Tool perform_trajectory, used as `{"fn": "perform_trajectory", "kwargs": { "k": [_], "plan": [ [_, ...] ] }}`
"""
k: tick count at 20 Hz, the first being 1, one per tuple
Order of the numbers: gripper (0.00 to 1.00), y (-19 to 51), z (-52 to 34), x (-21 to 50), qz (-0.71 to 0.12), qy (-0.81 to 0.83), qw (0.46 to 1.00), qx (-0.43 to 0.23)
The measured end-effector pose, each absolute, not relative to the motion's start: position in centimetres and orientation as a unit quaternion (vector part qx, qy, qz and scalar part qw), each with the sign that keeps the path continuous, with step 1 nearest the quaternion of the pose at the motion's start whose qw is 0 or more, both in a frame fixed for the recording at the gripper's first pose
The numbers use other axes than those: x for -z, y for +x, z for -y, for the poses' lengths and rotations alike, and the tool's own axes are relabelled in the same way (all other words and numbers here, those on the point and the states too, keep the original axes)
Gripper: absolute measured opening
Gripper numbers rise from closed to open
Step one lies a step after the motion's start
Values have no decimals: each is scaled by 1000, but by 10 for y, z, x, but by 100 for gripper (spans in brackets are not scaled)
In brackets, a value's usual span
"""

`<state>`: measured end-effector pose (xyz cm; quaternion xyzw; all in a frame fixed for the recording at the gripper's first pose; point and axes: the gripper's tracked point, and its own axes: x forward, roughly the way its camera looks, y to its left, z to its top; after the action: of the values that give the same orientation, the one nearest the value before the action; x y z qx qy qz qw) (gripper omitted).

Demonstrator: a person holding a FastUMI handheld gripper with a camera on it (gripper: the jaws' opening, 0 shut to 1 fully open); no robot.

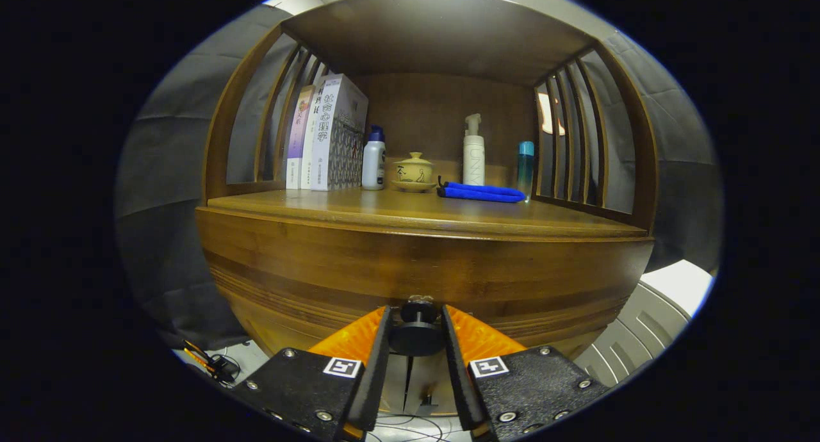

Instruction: Pull open the drawer, take out the items inside it, and place them on the countertop above the cabinet.

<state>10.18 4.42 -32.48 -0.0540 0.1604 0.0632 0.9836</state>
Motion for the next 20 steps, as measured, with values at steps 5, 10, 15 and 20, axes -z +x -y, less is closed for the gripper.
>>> {"fn": "perform_trajectory", "kwargs": {
  "k": [5,10,15,20],
  "plan": [
    [33,102,-44,327,-161,-65,983,-64],
    [30,96,-44,326,-165,-70,982,-65],
    [30,57,-40,320,-170,-58,982,-56],
    [30,20,-38,314,-177,-63,981,-49]
  ]
}}
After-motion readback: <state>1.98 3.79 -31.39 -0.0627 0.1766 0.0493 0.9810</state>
